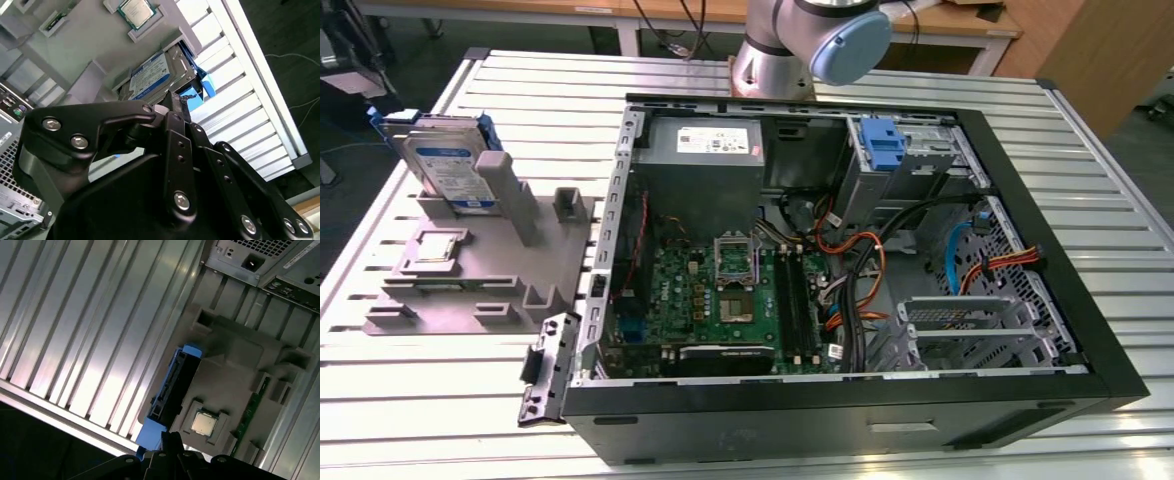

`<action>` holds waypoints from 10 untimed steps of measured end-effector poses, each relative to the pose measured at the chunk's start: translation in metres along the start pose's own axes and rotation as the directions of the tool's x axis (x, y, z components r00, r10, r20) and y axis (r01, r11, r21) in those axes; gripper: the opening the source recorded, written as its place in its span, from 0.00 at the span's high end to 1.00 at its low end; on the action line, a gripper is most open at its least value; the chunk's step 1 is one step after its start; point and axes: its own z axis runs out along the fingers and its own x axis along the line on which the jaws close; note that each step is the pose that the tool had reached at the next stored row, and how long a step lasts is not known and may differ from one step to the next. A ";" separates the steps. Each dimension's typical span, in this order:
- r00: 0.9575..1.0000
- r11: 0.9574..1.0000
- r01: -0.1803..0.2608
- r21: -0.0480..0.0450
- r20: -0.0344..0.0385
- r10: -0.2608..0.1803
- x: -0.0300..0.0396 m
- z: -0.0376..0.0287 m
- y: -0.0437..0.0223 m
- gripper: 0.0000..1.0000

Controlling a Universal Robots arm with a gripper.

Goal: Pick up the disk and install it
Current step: 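Pick up the disk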

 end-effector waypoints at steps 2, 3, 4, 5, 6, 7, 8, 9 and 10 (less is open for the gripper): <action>0.999 0.999 -0.037 -0.002 0.000 0.037 -0.0001 0.0008 0.0000 0.90; 0.998 0.998 -0.056 -0.003 0.000 0.056 -0.0001 0.0012 0.0000 0.90; 0.997 0.997 -0.073 -0.004 0.000 0.073 -0.0001 0.0016 0.0000 0.90; 0.996 0.996 -0.091 -0.005 0.001 0.091 -0.0001 0.0019 0.0000 0.90; 0.994 0.994 -0.107 -0.006 0.001 0.107 -0.0001 0.0021 0.0000 0.90; 0.992 0.992 -0.123 -0.007 0.001 0.123 -0.0001 0.0024 0.0000 0.90; 0.990 0.990 -0.140 -0.008 0.001 0.140 -0.0001 0.0027 0.0000 0.90; 0.988 0.988 -0.156 -0.009 0.001 0.156 -0.0001 0.0029 0.0000 0.90; 0.985 0.985 -0.172 -0.010 0.001 0.172 -0.0002 0.0032 0.0000 0.90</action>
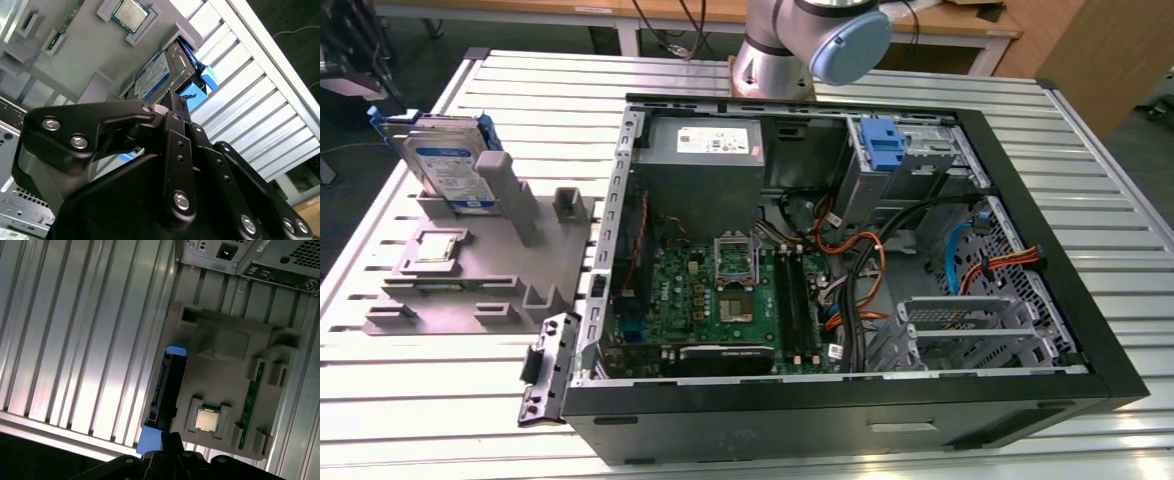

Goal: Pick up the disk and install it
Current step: 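Pick up the disk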

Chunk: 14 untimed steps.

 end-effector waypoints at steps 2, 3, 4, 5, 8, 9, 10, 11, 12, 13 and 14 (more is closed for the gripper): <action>1.000 1.000 -0.027 -0.002 0.000 0.027 0.0001 0.0006 -0.0005 0.90; 0.999 0.999 -0.037 -0.002 0.000 0.037 0.0003 0.0008 -0.0012 0.90; 0.999 0.999 -0.045 -0.003 0.000 0.045 0.0005 0.0009 -0.0023 0.90; 0.999 0.999 -0.050 -0.003 0.000 0.050 0.0007 0.0010 -0.0031 0.90; 0.999 0.999 -0.053 -0.003 0.000 0.053 0.0007 0.0009 -0.0035 0.90; 0.999 0.999 -0.054 -0.003 0.000 0.054 0.0008 0.0010 -0.0036 0.90; 0.999 0.999 -0.054 -0.003 0.000 0.054 0.0008 0.0010 -0.0037 0.90; 0.999 0.999 -0.054 -0.003 0.000 0.054 0.0008 0.0010 -0.0038 0.90; 0.999 0.999 -0.054 -0.003 0.000 0.054 0.0008 0.0009 -0.0038 0.90; 0.999 0.999 -0.054 -0.003 0.000 0.054 0.0008 0.0009 -0.0038 0.90; 0.999 0.999 -0.054 -0.003 0.000 0.054 0.0008 0.0010 -0.0038 0.90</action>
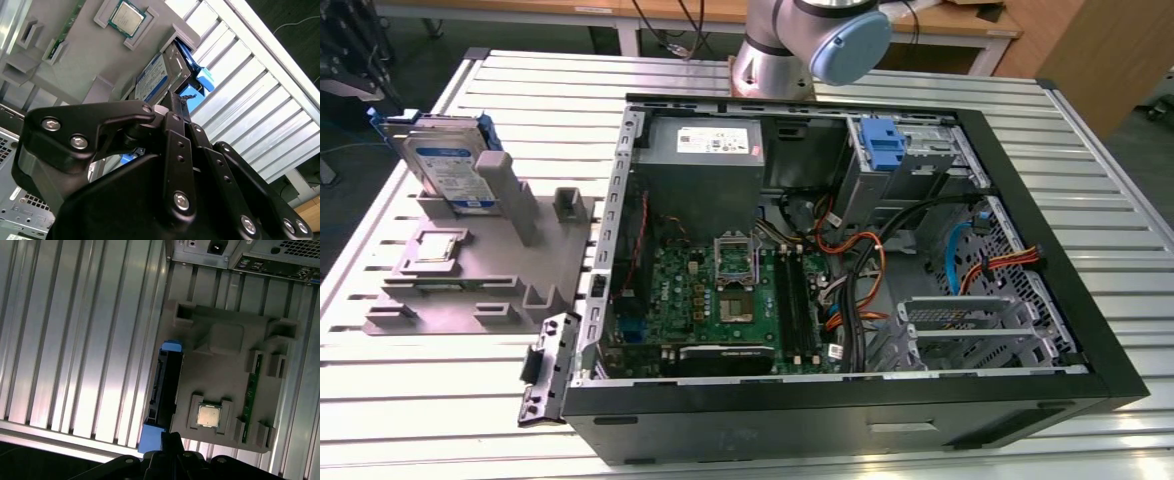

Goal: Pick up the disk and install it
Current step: 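Pick up the disk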

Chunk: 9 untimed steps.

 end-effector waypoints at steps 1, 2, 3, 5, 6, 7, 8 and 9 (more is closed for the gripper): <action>1.000 1.000 -0.001 0.000 0.000 0.001 0.0000 0.0000 -0.0002 0.90; 1.000 1.000 -0.001 0.000 0.000 0.001 0.0001 0.0000 -0.0004 0.90; 1.000 1.000 -0.001 0.000 0.000 0.001 0.0001 0.0000 -0.0004 0.90; 1.000 1.000 -0.002 0.000 0.000 0.002 0.0001 0.0000 -0.0004 0.90; 1.000 1.000 -0.002 0.000 0.000 0.002 0.0001 0.0000 -0.0004 0.90; 1.000 1.000 -0.002 0.000 0.000 0.002 0.0001 0.0000 -0.0004 0.90; 1.000 1.000 -0.002 0.000 0.000 0.002 0.0001 0.0000 -0.0004 0.90; 1.000 1.000 -0.002 0.000 0.000 0.002 0.0001 0.0000 -0.0004 0.90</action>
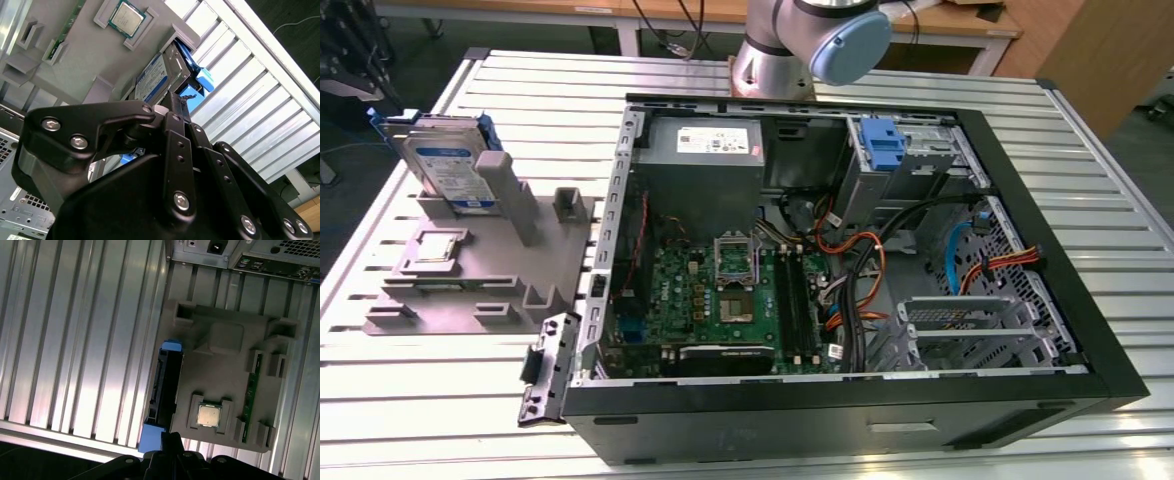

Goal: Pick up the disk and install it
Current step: 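Pick up the disk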

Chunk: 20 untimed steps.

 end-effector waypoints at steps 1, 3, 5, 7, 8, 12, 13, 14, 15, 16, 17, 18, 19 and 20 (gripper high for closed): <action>1.000 1.000 0.000 0.000 0.000 0.000 0.0000 0.0000 0.0000 0.90; 1.000 1.000 0.000 0.000 0.000 0.000 0.0000 0.0000 0.0000 0.90; 1.000 1.000 -0.004 0.000 0.000 0.004 0.0000 0.0000 0.0000 0.90; 1.000 1.000 -0.015 -0.001 0.000 0.015 0.0001 0.0000 0.0000 0.90; 1.000 1.000 -0.024 -0.001 0.000 0.024 0.0001 0.0000 0.0000 0.90; 0.997 0.997 -0.073 -0.004 0.000 0.073 0.0001 0.0004 0.0000 0.90; 0.997 0.997 -0.083 -0.004 0.000 0.083 0.0002 0.0004 0.0000 0.90; 0.996 0.996 -0.091 -0.004 0.000 0.091 0.0002 0.0004 0.0000 0.90; 0.995 0.995 -0.097 -0.005 0.000 0.097 0.0002 0.0004 0.0000 0.90; 0.995 0.995 -0.103 -0.004 0.000 0.103 0.0002 0.0004 0.0000 0.90; 0.994 0.994 -0.108 -0.003 -0.001 0.108 0.0003 0.0004 0.0000 0.90; 0.994 0.994 -0.111 -0.001 -0.003 0.111 0.0003 0.0004 0.0000 0.90; 0.994 0.994 -0.113 0.001 -0.006 0.113 0.0003 0.0005 0.0000 0.90; 0.993 0.993 -0.114 0.003 -0.006 0.114 0.0003 0.0004 0.0003 0.90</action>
